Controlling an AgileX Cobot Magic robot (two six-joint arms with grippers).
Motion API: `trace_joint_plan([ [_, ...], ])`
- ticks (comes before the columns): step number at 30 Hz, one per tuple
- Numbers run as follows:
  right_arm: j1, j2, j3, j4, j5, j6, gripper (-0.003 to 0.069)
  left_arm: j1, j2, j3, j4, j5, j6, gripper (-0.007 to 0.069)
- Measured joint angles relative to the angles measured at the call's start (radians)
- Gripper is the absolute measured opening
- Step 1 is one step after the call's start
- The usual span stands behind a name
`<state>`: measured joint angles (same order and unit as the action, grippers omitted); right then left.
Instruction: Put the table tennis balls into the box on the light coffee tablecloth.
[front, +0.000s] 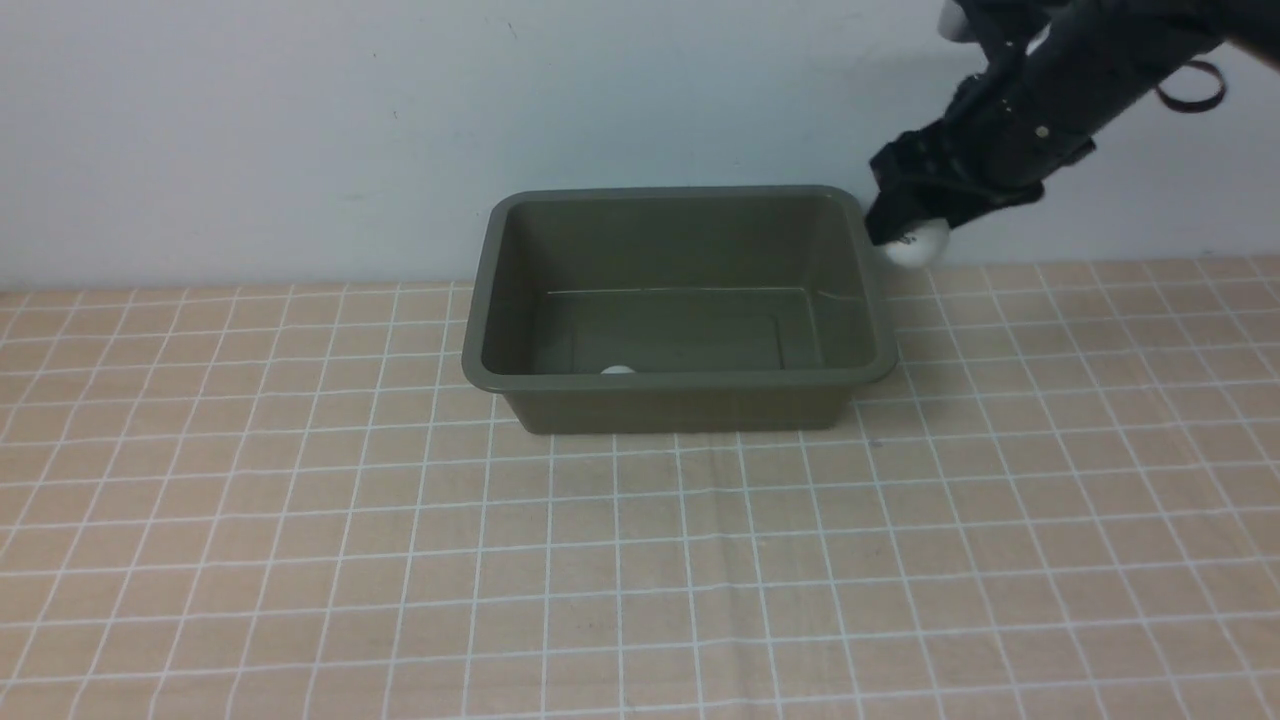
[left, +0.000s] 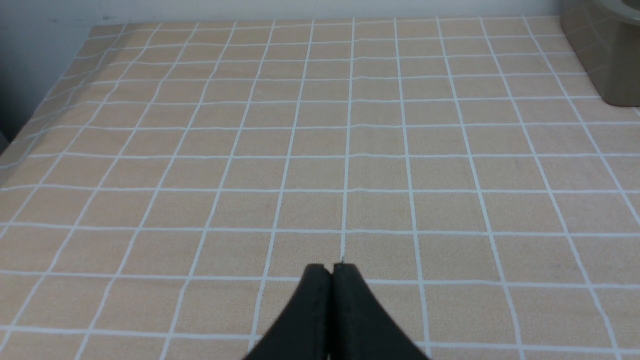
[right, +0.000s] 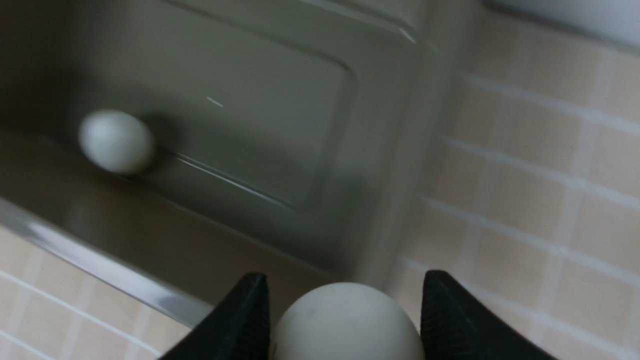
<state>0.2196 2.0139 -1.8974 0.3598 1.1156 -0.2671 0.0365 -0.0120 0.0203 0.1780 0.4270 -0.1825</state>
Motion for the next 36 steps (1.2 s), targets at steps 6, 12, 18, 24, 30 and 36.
trace_joint_plan([
  [6, 0.106, 0.077, -0.005, 0.031, -0.120, -0.056, 0.0358, 0.000, 0.000, 0.000, 0.000, 0.000, 0.000, -0.0069],
  [12, 0.133, 0.185, -0.005, 0.013, -0.169, -0.059, 0.0358, 0.000, 0.000, 0.000, 0.000, 0.000, 0.000, -0.0069],
  [18, 0.133, 0.241, -0.005, 0.003, -0.190, -0.060, 0.0358, 0.000, 0.000, 0.000, 0.000, 0.000, 0.000, -0.0069],
  [24, 0.133, 0.249, -0.005, -0.002, -0.203, -0.064, 0.0409, 0.000, 0.000, 0.000, 0.000, 0.000, 0.000, -0.0069],
  [30, 0.133, 0.249, -0.008, -0.002, -0.209, -0.064, 0.0472, 0.000, 0.000, 0.000, 0.000, 0.000, 0.000, -0.0069],
  [36, 0.132, 0.229, -0.163, -0.074, -0.066, -0.084, 0.0470, 0.000, 0.000, 0.000, 0.000, 0.000, 0.000, -0.0069],
])
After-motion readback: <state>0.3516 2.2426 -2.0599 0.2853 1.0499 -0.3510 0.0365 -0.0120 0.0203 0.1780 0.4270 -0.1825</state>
